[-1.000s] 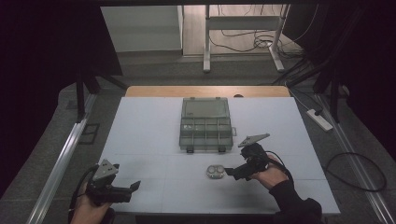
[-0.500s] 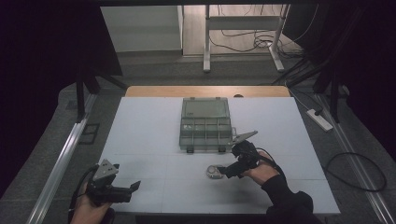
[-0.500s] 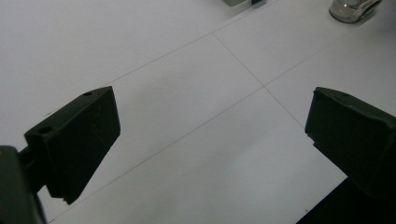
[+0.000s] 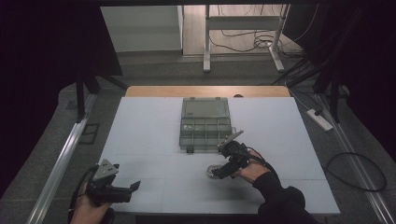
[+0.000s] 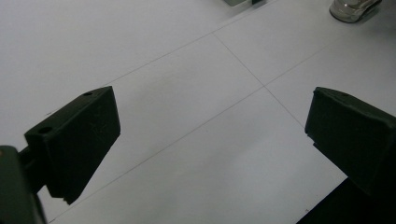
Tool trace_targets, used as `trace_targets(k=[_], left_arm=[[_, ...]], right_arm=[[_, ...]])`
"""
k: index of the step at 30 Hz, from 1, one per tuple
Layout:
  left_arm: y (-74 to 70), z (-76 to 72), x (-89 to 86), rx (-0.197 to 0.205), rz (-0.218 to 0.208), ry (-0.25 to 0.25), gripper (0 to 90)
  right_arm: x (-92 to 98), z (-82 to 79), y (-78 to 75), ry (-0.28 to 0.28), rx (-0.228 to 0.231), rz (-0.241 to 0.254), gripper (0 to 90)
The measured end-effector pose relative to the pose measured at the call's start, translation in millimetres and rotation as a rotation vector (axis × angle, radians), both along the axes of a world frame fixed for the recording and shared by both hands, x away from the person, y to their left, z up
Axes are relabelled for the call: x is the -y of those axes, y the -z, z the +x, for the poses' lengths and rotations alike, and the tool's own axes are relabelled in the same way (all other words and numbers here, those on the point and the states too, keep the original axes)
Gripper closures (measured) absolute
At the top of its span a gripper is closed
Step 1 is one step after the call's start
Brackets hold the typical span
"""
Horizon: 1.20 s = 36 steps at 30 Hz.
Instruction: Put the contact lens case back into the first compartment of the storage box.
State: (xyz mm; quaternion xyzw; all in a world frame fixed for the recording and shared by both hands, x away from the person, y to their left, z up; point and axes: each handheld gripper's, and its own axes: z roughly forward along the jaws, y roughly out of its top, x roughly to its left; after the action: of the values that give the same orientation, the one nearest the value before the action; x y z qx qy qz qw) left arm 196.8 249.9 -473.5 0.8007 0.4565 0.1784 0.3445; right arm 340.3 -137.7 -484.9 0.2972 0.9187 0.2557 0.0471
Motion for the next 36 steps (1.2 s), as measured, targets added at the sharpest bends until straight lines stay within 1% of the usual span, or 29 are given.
trace_targets(k=[4,10,13,19,22,24,27,32,36], left_arm=[[0.0,-0.1,0.1,0.000,0.001,0.000,3.2],[0.0,-0.1,0.4,0.000,0.006,0.000,3.3],[0.1,-0.1,0.2,-0.001,0.006,-0.001,3.3],[0.1,-0.2,0.2,-0.002,0.007,-0.002,3.3],[0.2,-0.3,0.3,-0.002,0.008,-0.002,3.4],[0.2,-0.3,0.2,-0.002,0.008,-0.002,3.4],[0.2,-0.2,0.2,-0.003,0.008,-0.003,3.4],[0.2,-0.2,0.7,-0.003,0.011,-0.003,3.5],[0.2,-0.2,0.8,-0.003,0.012,-0.003,3.6]], right_arm=[[-5.2,0.6,4.4,-0.020,0.004,-0.023,0.0],[-11.8,0.2,13.2,-0.054,-0.002,-0.063,0.0],[-13.7,-0.1,15.4,-0.064,-0.014,-0.068,0.0],[-19.8,-1.1,24.7,-0.112,-0.042,-0.107,0.0],[-21.7,-0.5,29.6,-0.128,-0.037,-0.134,0.2],[-21.9,-0.1,31.3,-0.147,-0.022,-0.151,1.3],[-20.4,-0.7,30.4,-0.178,0.006,-0.167,6.5],[-16.8,0.6,26.8,-0.213,0.021,-0.154,19.0],[-17.5,-1.7,24.3,-0.286,0.034,-0.141,33.0]])
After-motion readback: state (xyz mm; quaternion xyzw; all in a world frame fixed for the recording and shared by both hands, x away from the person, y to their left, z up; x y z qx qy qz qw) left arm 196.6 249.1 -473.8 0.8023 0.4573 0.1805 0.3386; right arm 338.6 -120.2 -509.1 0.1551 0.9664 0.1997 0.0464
